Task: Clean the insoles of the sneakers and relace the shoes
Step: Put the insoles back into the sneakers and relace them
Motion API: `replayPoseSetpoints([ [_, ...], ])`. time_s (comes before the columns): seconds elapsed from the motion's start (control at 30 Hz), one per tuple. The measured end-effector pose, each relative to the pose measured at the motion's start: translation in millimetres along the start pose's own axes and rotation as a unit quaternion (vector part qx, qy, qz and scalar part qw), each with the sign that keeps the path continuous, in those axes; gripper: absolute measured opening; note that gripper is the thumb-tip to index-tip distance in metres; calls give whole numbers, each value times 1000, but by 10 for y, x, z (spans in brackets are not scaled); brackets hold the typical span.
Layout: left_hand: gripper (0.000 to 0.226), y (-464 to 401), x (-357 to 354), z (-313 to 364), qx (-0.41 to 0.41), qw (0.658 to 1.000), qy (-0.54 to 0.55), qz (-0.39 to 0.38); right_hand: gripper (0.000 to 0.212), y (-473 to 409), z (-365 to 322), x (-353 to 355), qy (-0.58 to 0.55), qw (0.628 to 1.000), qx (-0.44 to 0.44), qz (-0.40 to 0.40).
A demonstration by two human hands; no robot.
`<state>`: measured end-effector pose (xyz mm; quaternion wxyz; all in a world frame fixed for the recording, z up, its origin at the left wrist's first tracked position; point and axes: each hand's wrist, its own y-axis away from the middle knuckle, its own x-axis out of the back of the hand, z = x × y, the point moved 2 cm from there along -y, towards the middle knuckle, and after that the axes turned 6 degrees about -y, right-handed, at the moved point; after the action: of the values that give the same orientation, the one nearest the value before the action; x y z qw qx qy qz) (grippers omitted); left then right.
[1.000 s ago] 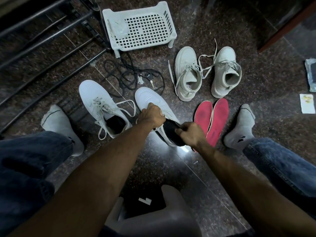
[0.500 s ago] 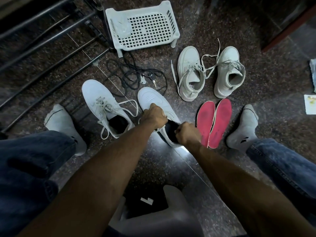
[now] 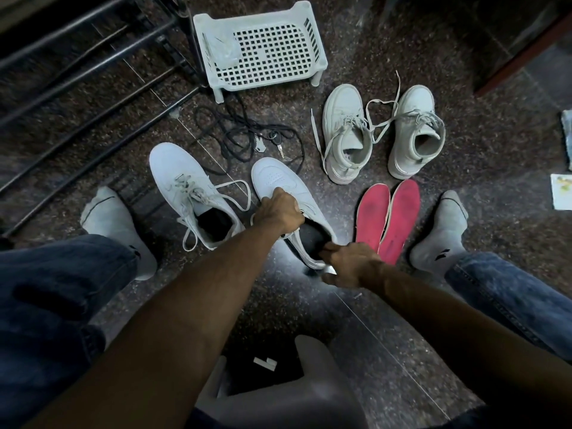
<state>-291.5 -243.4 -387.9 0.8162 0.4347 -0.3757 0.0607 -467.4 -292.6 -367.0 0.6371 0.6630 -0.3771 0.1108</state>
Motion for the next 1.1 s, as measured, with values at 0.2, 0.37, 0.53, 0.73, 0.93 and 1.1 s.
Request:
replayPoseSetpoints([
  [0.2,18,55,-60,-8,-14,1000,-10,24,43,-169,-163,78,19,998,-42,-34],
  [0.37,9,228,-199,-157,-65,994,13,84,35,-89,-401,-161,-153,987,-39,-6],
  [0.53,16,524,-302,-426,-61,991,67,95,37,-67,-800,-332,-268,961,2,63],
  [0.73,39,695,-370,-628,10,992,96,85,16,-9,-498,-57,-410,860,-166,255],
  [0.93,18,643,-285,-657,42,991,130,17,47,-262,-318,40,-528,811,-158,195],
  [1.1,8,641,0,-713,-8,982,184,-27,30,-353,-382,178,-463,844,-146,227],
])
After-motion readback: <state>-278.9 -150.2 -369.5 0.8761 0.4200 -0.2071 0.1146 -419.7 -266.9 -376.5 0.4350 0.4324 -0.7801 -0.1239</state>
